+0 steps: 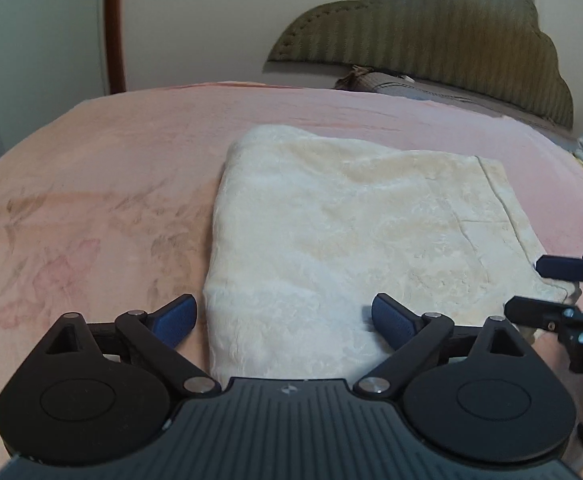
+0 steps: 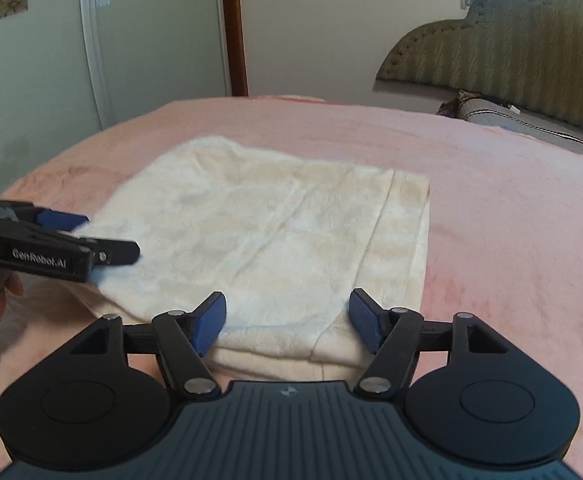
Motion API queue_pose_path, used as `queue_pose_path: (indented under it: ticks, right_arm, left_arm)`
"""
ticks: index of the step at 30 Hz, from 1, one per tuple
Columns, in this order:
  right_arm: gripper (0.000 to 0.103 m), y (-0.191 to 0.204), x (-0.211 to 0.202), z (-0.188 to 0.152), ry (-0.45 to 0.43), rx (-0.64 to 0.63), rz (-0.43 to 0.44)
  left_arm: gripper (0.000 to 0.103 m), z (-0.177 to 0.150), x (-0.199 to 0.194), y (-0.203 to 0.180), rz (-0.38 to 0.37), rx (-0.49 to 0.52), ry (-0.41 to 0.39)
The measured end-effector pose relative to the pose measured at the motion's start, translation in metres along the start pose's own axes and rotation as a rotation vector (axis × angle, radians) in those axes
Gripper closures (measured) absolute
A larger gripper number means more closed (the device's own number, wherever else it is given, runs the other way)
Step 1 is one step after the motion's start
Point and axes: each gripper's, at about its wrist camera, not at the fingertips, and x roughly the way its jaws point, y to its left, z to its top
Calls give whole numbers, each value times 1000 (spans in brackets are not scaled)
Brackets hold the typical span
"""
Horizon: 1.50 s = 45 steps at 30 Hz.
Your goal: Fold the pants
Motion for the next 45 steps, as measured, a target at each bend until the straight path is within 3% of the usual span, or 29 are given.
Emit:
queue_pose_path:
  ticks: [13, 17, 20, 26, 33, 37, 41, 45]
  right_arm:
    - [31, 11, -1, -6, -27, 39, -75]
    - [20, 20, -4, -6, -22, 21, -94]
    - [20, 25, -7, -8, -26, 12, -114]
    - [17, 30, -3, -15, -26, -38, -126]
    - [15, 30, -18, -16, -50, 0, -129]
    - [6, 33, -29, -20, -43, 47, -111]
    - [6, 30, -33, -28, -16, 164, -62]
    - [6, 37, -40, -38, 9, 193, -78]
  left_arm:
    - [4, -1, -10, -4, 54, -4, -20]
    - [4, -3, -14, -6, 58, 4, -23]
    - [4, -5, -19, -7, 56, 4, -28]
    - [1, -14, -15, -16, 89, 95, -68]
    - [1, -14, -35, -7, 48, 12, -57]
    - [1, -19, -47, -9, 34, 7, -62]
    - [2, -31, -54, -14, -17, 17, -27]
    - [2, -47, -59, -17, -27, 27, -9]
